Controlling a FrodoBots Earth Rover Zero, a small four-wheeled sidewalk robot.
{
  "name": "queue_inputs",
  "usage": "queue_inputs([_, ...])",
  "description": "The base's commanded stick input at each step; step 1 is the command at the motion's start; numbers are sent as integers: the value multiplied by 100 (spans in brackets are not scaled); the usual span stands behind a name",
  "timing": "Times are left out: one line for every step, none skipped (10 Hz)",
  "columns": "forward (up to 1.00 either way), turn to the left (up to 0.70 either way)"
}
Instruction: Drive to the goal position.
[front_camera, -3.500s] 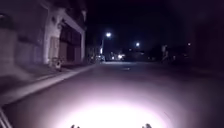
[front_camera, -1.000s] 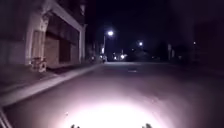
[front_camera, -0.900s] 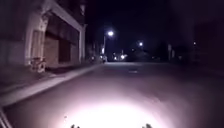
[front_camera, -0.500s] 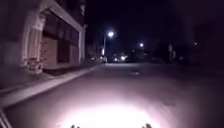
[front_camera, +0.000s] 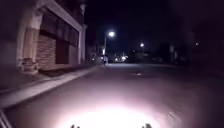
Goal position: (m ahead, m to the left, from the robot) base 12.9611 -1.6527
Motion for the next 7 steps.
queue_inputs([50, 0])
queue_inputs([50, 0])
queue_inputs([50, 0])
queue_inputs([50, 0])
queue_inputs([50, 0])
queue_inputs([50, 0])
queue_inputs([50, 0])
